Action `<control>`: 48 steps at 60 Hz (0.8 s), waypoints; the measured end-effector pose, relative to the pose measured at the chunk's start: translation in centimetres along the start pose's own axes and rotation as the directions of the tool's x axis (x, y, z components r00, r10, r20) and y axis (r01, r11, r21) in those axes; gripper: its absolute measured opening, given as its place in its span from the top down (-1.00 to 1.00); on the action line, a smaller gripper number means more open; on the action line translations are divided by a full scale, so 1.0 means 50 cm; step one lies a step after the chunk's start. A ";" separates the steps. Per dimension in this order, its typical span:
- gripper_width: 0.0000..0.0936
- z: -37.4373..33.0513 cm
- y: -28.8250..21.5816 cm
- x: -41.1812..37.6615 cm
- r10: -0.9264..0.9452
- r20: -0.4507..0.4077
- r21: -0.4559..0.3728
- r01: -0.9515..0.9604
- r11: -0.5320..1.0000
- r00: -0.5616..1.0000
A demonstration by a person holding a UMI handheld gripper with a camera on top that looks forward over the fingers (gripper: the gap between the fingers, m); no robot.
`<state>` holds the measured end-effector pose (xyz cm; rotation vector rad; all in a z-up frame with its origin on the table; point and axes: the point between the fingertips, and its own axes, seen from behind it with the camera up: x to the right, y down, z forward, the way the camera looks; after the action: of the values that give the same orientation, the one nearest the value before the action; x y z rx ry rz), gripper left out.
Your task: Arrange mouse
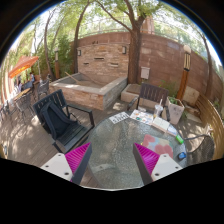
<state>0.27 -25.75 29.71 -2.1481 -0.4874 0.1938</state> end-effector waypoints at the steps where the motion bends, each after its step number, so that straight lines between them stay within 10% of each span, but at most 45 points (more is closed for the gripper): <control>1: -0.81 0.000 0.004 0.001 0.002 -0.001 -0.005 -0.002 1.000 1.000; 26: -0.81 0.095 0.339 0.304 0.125 -0.107 -0.164 -0.142 0.976 0.986; 48: -0.81 0.277 0.486 0.781 0.167 -0.254 -0.102 -0.198 0.975 0.953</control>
<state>38.05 -11.92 3.50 -2.3035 -0.1607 -0.0012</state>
